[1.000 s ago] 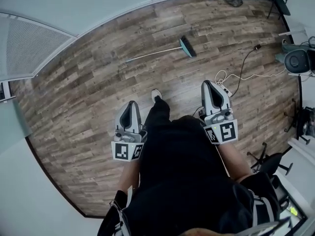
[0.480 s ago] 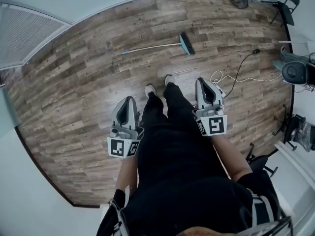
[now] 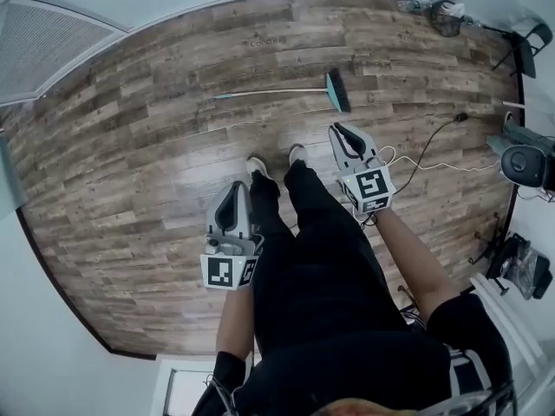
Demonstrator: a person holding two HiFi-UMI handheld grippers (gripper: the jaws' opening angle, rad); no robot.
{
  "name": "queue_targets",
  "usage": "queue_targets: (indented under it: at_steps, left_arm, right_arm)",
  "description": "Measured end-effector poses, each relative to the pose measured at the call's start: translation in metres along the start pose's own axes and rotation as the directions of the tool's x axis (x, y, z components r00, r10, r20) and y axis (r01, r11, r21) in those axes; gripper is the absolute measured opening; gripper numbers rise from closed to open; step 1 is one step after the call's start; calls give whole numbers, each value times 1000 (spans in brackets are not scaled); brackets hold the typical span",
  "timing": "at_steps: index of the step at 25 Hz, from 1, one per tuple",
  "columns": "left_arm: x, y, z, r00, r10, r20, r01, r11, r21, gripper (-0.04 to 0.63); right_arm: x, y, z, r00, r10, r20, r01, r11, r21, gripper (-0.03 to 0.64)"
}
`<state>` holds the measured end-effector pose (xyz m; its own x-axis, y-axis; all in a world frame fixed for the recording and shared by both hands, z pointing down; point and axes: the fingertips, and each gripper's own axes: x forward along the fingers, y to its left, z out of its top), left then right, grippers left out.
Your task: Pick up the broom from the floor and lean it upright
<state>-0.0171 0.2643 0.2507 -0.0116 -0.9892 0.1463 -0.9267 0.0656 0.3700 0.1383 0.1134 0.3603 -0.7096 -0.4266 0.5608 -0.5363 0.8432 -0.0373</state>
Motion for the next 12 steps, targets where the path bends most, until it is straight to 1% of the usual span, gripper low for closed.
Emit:
queue_targets:
  at_steps: [3,5,7,9,10,12]
  left_arm:
    - [18,20,-38,999,36,-2,-36,999,10,18]
    - [28,37,-67,999,50,-8,-50,999,-2,18]
    - [37,56,-95,998,55,-9,-55,998,-10,18]
    - [49,75,-119,999,51,-2,-51,999,-12,18]
    - [55,83,-130,999,42,3,-42,999,-12,18]
    - [65,96,-151,1000,15,17,-15,1000,-13,18]
  right_arm:
    - [64,-5,-27,995,70,-75,-81,985,-151,21]
    - [104,-2,-58,984,107,-140,-136,967,-217,21]
    - [145,7,-92,964,180,-196,-223,949,-223,21]
    - [184,19,-131,928,277,-249,-328,925,-192,21]
    - [202,23,-151,909,310,-278,-368,910,-190,23]
    - [236,23,-192,882,329,-337,-416,881,-227,28]
